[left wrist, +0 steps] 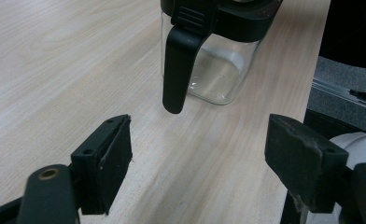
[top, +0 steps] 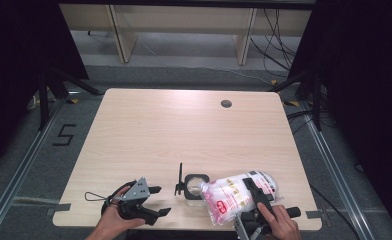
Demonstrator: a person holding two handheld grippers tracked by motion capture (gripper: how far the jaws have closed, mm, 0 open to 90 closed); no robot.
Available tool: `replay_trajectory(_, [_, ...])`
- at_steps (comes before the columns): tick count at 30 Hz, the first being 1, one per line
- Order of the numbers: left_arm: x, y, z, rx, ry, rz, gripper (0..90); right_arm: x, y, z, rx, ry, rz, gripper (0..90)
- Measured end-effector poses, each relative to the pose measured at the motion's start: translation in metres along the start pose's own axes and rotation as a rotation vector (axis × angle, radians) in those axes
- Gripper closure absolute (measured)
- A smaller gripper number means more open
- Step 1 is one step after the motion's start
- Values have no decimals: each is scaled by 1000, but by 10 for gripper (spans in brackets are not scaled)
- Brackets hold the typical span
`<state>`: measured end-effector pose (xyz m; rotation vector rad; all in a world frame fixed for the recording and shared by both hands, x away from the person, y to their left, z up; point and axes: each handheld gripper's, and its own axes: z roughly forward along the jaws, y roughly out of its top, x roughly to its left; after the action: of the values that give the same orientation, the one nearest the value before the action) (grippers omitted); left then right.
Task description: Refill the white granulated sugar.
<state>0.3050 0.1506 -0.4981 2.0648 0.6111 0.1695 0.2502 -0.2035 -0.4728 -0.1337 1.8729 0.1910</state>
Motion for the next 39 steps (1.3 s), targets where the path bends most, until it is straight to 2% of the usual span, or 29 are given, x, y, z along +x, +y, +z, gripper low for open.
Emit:
replay_trajectory(3, [0,-1,1,-11,1,-1,227,0,-1,0,22,-13,-33,431])
replay_trajectory(4, [1,0,0,3,4,16,227,-3,-1,0,16,-18,-79,432])
replay_trajectory(5, [2,0,0,4,2,30,227,-4,0,0,23,-15,-103,432])
replay_trajectory(6, [1,0,1,-8,0,12,227,-1,-1,1,24,-16,-73,432])
replay_trajectory(7, [0,-1,1,-7,1,-1,227,-3,-1,1,15,-22,-119,432])
replay_trajectory(8, [0,0,0,0,3,-1,227,0,-1,1,20,-32,-110,432])
replay_trajectory(9, [0,0,0,-1,3,1,227,-4,1,1,15,-34,-183,432])
replay_trajectory(11, [2,0,0,3,1,30,227,-1,2,-1,43,-29,-187,433])
replay_trajectory(14, [1,0,0,-10,-2,18,227,-2,2,0,34,-43,-199,434])
replay_trajectory(15, [2,0,0,-1,-5,21,227,-1,3,0,43,-32,-187,434])
replay_trajectory(16, [1,0,0,-3,-1,7,227,-2,3,1,38,-24,-198,434])
replay_trajectory(17, [1,0,0,-3,-4,7,227,0,2,3,6,-63,-194,434])
replay_trajectory(18, [1,0,0,-4,1,11,227,0,4,0,54,-40,-189,435])
replay_trajectory(19, [1,-1,1,-10,-1,7,227,0,4,0,54,-40,-189,435])
replay_trajectory(20, [1,-1,1,-3,-2,-12,227,1,3,2,29,-61,-189,435])
replay_trajectory(21, [0,-1,1,0,2,-12,227,-1,4,2,16,-74,-217,435])
replay_trajectory(22, [0,-1,1,0,-2,-12,227,-2,5,2,24,-61,-217,435])
replay_trajectory(23, [-1,-1,1,-6,2,-16,227,1,5,1,41,-54,-180,435])
replay_trajectory(24, [1,0,0,-1,4,7,227,0,6,2,22,-60,-221,435])
replay_trajectory(25, [1,0,1,-12,-2,9,227,3,5,2,24,-60,-176,436])
replay_trajectory(26, [1,0,1,-13,2,2,227,0,6,3,14,-70,-220,436])
replay_trajectory(27, [0,-1,1,-12,5,-14,227,-1,7,3,12,-75,-232,436])
replay_trajectory(28, [2,-1,0,-3,-2,13,227,1,6,2,24,-73,-197,436])
replay_trajectory(29, [1,-1,1,-5,-1,-13,227,-2,7,2,23,-75,-229,436])
replay_trajectory(31, [2,0,1,-2,-4,12,227,-2,7,2,30,-71,-223,436])
replay_trajectory(33, [0,-1,1,2,-8,-18,227,-3,7,3,22,-77,-233,437])
replay_trajectory(34, [0,-1,1,-3,-7,-20,227,-5,9,3,16,-77,-269,437])
replay_trajectory(37, [1,-1,1,-4,-5,2,227,-4,8,3,21,-73,-252,437])
replay_trajectory(39, [0,-1,1,-6,-4,-16,227,-4,8,3,19,-74,-255,437])
